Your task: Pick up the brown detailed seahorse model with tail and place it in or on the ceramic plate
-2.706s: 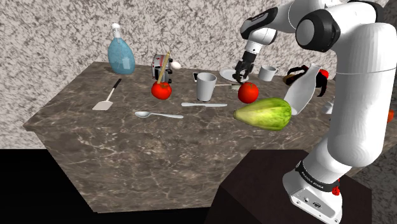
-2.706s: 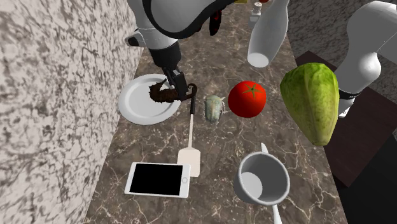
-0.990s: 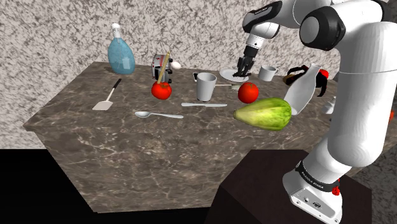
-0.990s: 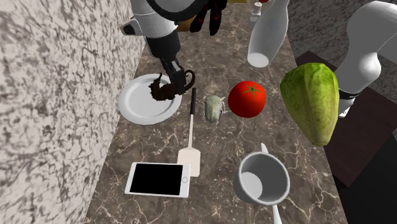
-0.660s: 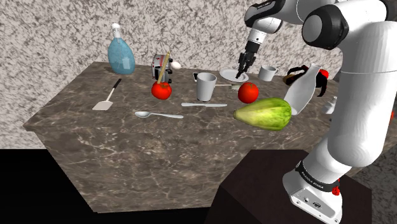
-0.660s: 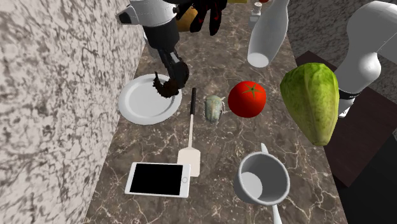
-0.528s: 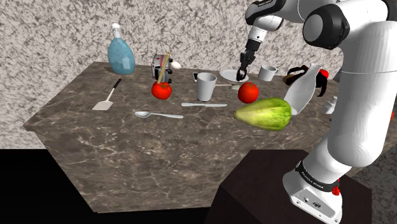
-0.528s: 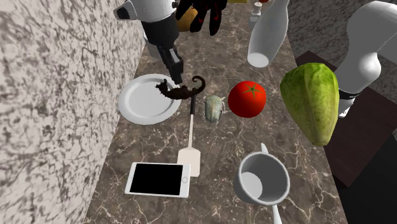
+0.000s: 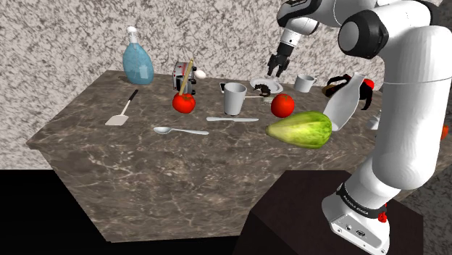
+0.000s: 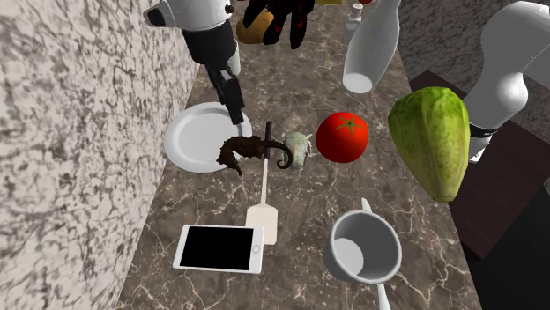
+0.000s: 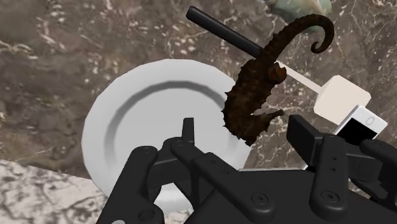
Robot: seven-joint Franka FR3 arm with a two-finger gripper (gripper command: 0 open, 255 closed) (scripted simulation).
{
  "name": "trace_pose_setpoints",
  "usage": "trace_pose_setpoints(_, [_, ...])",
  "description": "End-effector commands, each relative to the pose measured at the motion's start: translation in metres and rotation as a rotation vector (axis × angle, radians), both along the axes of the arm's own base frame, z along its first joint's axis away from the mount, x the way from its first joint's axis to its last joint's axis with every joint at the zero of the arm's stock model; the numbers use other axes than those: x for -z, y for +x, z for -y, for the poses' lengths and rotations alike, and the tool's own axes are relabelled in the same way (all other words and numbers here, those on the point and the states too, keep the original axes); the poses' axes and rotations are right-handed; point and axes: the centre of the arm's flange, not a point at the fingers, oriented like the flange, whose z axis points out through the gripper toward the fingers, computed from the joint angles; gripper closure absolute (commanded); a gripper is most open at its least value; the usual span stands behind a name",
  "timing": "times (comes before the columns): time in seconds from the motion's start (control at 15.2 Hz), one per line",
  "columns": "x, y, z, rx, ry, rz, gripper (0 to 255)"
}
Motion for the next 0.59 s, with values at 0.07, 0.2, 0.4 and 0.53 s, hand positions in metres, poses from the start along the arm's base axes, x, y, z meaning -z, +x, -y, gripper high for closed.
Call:
trace_pose_setpoints(0.07, [0.026, -0.028, -0.018, 0.080, -0.019, 0.088, 0])
trace_pose_setpoints(0.2, [0.036, -0.026, -0.021, 0.080, -0.019, 0.088, 0])
trace_pose_setpoints(0.4, [0.051, -0.024, -0.024, 0.080, -0.019, 0.088, 0])
trace_pose_setpoints(0.53, [0.062, -0.023, -0.026, 0.080, -0.019, 0.088, 0])
